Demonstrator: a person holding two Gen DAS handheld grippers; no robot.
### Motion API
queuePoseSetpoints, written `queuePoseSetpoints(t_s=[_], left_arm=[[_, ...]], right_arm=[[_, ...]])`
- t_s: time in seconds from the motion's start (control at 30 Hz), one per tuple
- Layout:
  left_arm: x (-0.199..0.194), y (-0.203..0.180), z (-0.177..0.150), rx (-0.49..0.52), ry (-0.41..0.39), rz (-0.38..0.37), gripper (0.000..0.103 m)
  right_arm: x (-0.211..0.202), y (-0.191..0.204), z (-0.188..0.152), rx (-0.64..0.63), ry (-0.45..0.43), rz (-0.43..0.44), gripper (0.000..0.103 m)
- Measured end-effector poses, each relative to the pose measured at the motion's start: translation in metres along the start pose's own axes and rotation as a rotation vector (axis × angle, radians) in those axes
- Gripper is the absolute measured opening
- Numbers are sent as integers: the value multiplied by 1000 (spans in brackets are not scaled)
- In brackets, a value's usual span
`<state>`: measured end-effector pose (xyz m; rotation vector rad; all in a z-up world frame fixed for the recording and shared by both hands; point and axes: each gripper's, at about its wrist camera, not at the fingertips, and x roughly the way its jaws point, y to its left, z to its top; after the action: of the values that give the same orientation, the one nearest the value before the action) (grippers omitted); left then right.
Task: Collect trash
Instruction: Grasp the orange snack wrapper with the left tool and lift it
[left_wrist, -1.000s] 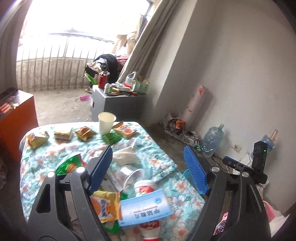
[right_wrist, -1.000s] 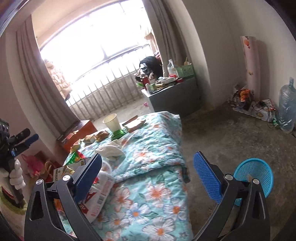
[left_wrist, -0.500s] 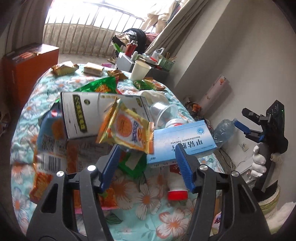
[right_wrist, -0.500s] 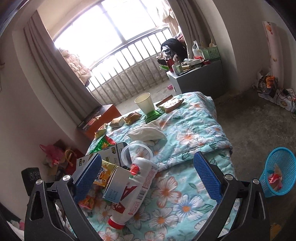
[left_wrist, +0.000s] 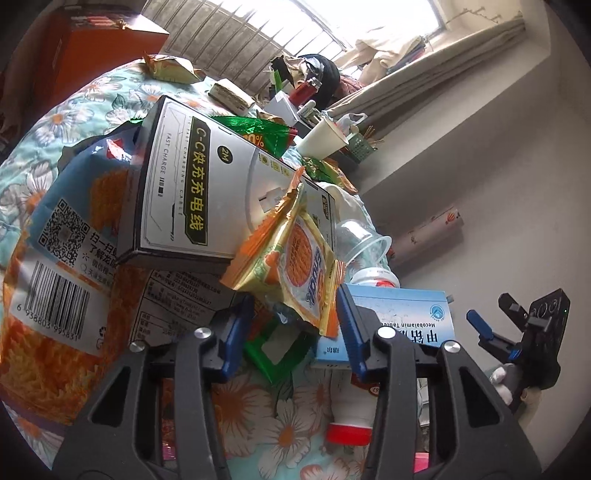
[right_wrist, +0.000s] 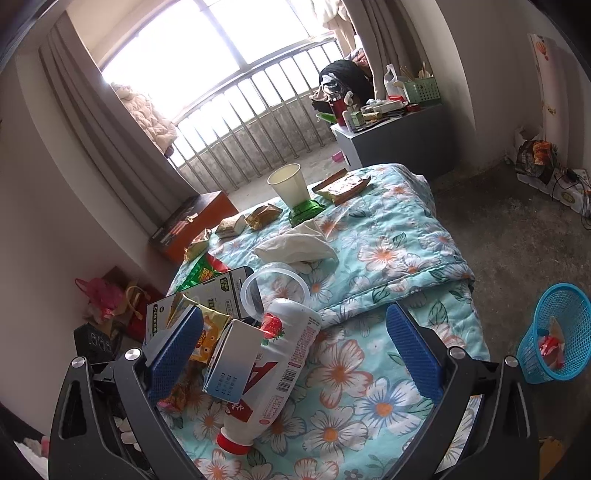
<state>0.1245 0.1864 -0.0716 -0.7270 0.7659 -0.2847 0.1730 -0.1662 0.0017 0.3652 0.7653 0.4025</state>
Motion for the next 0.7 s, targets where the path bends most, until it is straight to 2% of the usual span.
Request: queuePoseSetpoints(t_s=[0.13, 0.33, 0.43, 0.7], left_arm=[[-3, 5, -2, -34, -27, -33, 20], [-6, 11, -2, -48, -38, -59, 9], [-9, 10, -3, -37, -47, -69, 4], [-16, 9, -10, -3, -63, -85, 3]], right_arm=[[8, 6, -12, 35, 46, 96, 96], [28, 19, -33, 101, 123, 214, 96], [37, 24, -37, 125, 141, 221, 94], [57, 30, -43, 164, 186, 194, 85]])
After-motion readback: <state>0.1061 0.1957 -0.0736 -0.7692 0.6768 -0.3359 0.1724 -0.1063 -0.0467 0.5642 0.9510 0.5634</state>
